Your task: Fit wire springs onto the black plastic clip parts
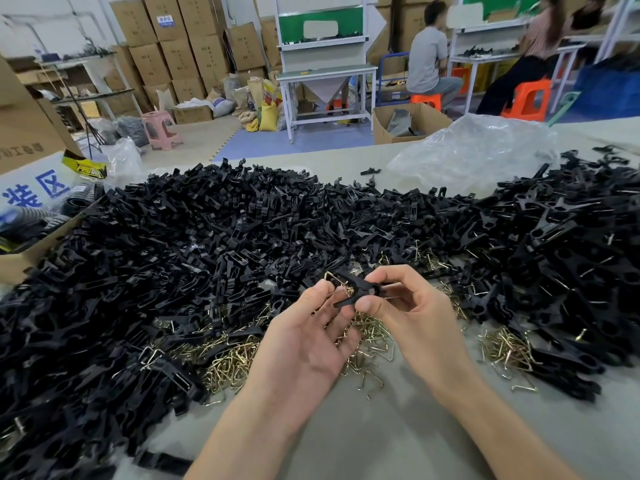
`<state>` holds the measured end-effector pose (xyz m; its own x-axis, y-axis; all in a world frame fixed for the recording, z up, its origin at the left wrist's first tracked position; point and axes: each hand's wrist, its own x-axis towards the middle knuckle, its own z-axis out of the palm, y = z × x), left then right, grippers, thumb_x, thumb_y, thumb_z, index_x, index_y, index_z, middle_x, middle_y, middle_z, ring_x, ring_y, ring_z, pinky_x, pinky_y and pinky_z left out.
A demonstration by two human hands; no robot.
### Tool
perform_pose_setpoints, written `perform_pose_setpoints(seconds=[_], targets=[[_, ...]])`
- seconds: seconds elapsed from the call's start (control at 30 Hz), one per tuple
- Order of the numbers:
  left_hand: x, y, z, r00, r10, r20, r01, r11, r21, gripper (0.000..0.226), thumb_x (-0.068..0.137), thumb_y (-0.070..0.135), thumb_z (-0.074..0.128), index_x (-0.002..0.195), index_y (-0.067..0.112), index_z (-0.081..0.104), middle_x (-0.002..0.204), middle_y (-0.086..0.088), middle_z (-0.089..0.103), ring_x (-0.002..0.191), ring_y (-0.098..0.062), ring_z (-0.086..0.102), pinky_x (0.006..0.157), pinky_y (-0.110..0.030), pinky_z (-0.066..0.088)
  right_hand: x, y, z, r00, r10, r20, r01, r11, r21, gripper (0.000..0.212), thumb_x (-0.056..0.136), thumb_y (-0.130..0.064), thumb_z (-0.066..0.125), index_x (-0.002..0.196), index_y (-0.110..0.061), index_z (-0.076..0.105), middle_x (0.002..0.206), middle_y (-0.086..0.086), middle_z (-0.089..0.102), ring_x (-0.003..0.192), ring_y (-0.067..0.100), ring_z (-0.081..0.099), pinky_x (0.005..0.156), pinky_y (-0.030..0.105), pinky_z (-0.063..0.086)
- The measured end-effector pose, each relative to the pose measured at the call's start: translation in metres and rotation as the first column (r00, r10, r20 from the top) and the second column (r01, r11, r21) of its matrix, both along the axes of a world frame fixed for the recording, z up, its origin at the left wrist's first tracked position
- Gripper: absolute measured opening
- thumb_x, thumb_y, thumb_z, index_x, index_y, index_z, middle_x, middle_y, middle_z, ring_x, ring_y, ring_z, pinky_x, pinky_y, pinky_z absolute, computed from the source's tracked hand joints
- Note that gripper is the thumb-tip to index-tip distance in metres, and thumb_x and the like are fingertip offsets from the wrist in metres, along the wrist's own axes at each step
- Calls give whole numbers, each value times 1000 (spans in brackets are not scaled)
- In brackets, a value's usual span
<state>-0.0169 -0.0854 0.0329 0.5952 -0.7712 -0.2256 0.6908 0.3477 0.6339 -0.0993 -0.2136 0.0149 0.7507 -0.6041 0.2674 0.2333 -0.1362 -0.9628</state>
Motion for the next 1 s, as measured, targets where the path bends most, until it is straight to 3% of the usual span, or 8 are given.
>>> perform_pose_setpoints(seconds=[0.17,0.43,0.53,0.67,0.77,0.87,1.0], targets=[[-3,-1,-2,999,-26,26,26,1000,5,10,76,27,74,81,19,78,92,-5,70,76,-14,63,71,-29,47,0,0,2,1000,3,6,-3,1000,-9,24,74,-27,84,91,-36,71,84,-2,76,75,6,68,71,15,52],[-3,-2,-8,996,-85,38,84,996,24,15,85,28,69,83,17,79,90,-4,70,74,-12,64,68,-28,50,0,-2,-1,1000,-12,-19,11,999,-47,28,67,-47,81,92,-42,71,85,-3,75,77,10,70,72,16,53],[1,0,-8,984,-128,120,121,991,60,10,86,29,74,86,20,79,91,-3,70,75,-12,65,65,-28,52,-2,-4,-1,1000,-5,-13,4,999,-54,26,68,-45,81,92,-42,71,84,-5,75,76,7,69,71,13,52],[12,3,-7,936,-180,302,135,977,163,20,79,34,73,93,21,79,96,-4,70,77,-13,66,65,-29,56,-1,-6,0,994,106,-3,-106,994,-14,23,68,-36,81,88,-41,73,88,-3,78,82,11,73,77,19,55],[15,6,-7,920,-232,315,188,968,165,24,75,33,74,90,16,79,92,-6,70,72,-14,66,64,-30,56,1,-4,0,978,207,-14,-207,978,11,23,63,-40,83,84,-41,74,88,-3,77,82,9,71,79,21,56],[11,7,-4,901,-329,283,309,944,114,46,77,32,71,114,5,64,88,-6,67,72,-17,64,65,-33,57,1,-3,0,967,254,12,-254,967,14,24,62,-45,82,83,-38,75,103,-1,75,93,13,70,87,27,57],[5,10,3,844,-428,323,410,903,124,42,80,28,61,117,9,53,80,-1,58,72,-18,61,65,-34,56,-1,0,0,955,297,-15,-297,955,-12,21,64,-43,83,84,-39,76,121,-11,66,94,28,71,83,39,58]])
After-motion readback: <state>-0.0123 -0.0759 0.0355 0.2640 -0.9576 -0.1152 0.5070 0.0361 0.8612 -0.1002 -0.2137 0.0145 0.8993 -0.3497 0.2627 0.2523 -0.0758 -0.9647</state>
